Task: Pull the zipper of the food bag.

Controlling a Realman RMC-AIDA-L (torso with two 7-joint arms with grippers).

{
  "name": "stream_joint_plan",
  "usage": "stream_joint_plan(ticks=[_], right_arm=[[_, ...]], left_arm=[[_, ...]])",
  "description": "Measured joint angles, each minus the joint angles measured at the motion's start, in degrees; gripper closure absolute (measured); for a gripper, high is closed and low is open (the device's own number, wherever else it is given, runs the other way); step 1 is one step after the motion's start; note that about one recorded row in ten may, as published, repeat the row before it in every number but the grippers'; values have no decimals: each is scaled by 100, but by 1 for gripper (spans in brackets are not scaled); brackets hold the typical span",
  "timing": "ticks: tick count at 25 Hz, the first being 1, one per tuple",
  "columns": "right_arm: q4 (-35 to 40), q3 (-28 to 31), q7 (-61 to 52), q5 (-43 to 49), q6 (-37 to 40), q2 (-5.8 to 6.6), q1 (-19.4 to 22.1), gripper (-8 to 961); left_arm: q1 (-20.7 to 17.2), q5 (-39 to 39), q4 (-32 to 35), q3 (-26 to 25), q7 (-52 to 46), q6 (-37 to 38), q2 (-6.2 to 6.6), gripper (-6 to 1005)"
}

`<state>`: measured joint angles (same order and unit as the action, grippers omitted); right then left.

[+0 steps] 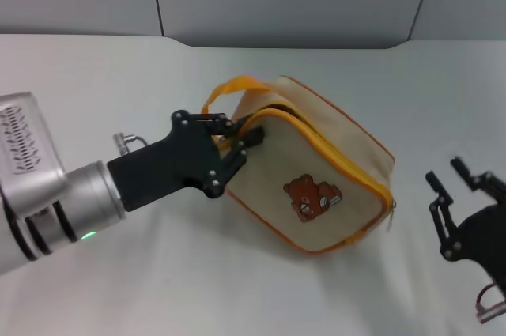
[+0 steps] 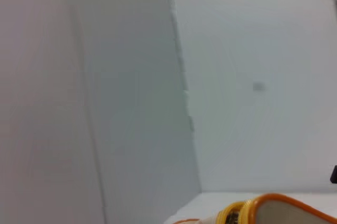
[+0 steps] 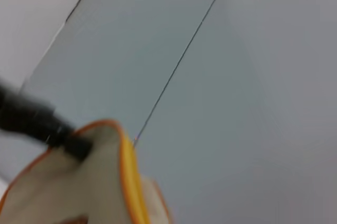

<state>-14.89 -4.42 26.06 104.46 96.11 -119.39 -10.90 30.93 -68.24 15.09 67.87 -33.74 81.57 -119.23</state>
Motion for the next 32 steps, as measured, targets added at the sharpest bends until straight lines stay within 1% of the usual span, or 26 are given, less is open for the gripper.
stream_joint_plan(ticks=[1, 2, 3, 4, 5, 6, 7, 8, 9, 10, 11, 12, 13, 14, 15, 16, 17, 20, 21, 28, 32], right_arm=[[86, -10, -294, 2, 66, 8, -47, 819], [500, -89, -1352, 53, 309, 13, -171, 810], [500, -89, -1352, 53, 309, 13, -171, 802], [733, -138, -1919, 92, 418, 16, -230, 793], [1111, -221, -2704, 168, 542, 18, -306, 744], [1813, -395, -4212, 328, 748, 23, -460, 695], [2192, -535, -4988, 436, 842, 22, -553, 647], [2192, -535, -4988, 436, 842, 22, -553, 598], [2566, -687, -5777, 551, 940, 26, -650, 549], [2824, -854, -6250, 653, 1021, 43, -732, 516], [3265, -1242, -7010, 877, 1209, 100, -885, 483], [3265, -1242, -7010, 877, 1209, 100, -885, 450], [3407, -1449, -7244, 1007, 1324, 145, -971, 417], [3525, -1635, -7452, 1117, 1427, 189, -1052, 384], [3587, -1761, -7571, 1192, 1509, 222, -1114, 351], [3652, -1913, -7714, 1306, 1624, 263, -1198, 310], [3681, -2009, -7796, 1380, 1697, 288, -1259, 269], [3740, -2190, -7891, 1518, 1783, 327, -1381, 145], [3755, -2232, -7892, 1531, 1763, 327, -1418, 145], [3766, -2246, -7846, 1536, 1748, 313, -1428, 144], [3841, -2234, -7818, 1540, 1746, 293, -1375, 144]], left_arm=[[-121, 190, -67, -19, -105, 99, -1, 882], [-198, 265, -75, -27, -170, 154, -1, 881], [-198, 265, -75, -27, -170, 154, -1, 880], [-305, 370, -65, -36, -259, 234, 0, 879], [-385, 432, -44, -37, -334, 307, 4, 879], [-579, 496, 62, -37, -508, 488, 24, 878], [-661, 501, 126, -35, -578, 564, 37, 877], [-661, 501, 126, -35, -578, 564, 37, 876], [-750, 490, 220, -22, -659, 646, 54, 875], [-834, 438, 329, 1, -743, 722, 72, 831], [-931, 334, 498, 33, -843, 820, 96, 787], [-1089, -4, 804, 60, -1003, 1015, 153, 744], [-1089, -4, 804, 60, -1003, 1015, 153, 700], [-1157, -248, 952, 61, -1102, 1150, 185, 656], [-1194, -467, 1061, 61, -1190, 1280, 216, 539], [-1226, -924, 1209, 38, -1398, 1541, 288, 422], [-1226, -924, 1209, 38, -1398, 1541, 288, 378], [-1208, -1341, 1230, 4, -1610, 1692, 351, 245], [-1214, -1411, 1231, -1, -1660, 1690, 359, 201], [-1238, -1441, 1233, -12, -1641, 1691, 341, 202], [-1250, -1447, 1233, -13, -1615, 1686, 309, 204]])
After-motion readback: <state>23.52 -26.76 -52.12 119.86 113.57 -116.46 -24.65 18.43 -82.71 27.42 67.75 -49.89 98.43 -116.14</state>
